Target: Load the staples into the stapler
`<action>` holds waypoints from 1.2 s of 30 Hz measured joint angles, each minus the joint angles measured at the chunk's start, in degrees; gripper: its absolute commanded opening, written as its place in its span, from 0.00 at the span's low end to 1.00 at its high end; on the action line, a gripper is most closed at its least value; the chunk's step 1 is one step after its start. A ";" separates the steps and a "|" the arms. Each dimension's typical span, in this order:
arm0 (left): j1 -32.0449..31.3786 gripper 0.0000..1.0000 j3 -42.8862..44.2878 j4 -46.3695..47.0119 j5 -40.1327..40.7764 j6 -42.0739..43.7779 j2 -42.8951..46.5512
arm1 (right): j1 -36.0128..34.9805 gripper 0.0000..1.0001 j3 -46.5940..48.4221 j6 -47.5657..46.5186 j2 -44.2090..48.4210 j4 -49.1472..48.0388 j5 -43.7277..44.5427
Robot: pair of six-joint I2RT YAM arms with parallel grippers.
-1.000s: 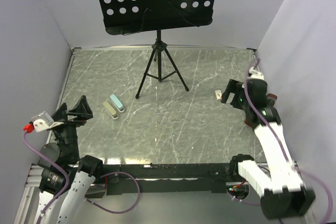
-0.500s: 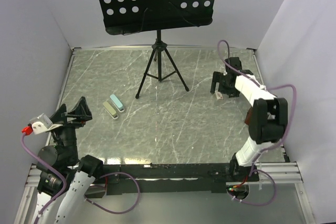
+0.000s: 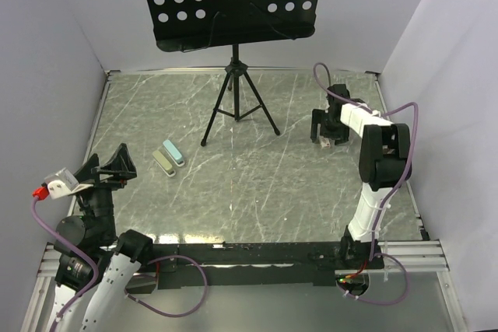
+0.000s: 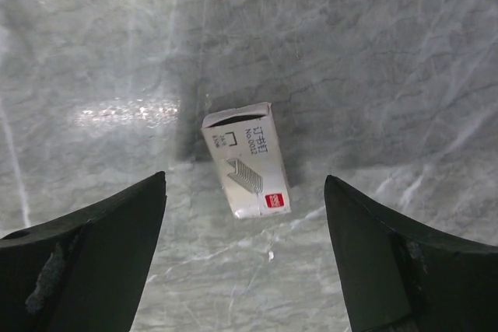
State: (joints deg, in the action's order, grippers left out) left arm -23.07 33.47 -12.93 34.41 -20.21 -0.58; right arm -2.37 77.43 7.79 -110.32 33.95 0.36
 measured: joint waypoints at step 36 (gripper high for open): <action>0.00 0.97 -0.02 0.24 -1.60 1.03 -0.68 | -7.06 0.42 -4.22 -5.66 0.92 0.13 -0.39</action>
State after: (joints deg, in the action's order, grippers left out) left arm -23.07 33.45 -12.69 32.82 -19.18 -1.26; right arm -9.43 73.21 2.13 -109.40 34.09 -0.03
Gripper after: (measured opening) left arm 0.969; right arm 0.418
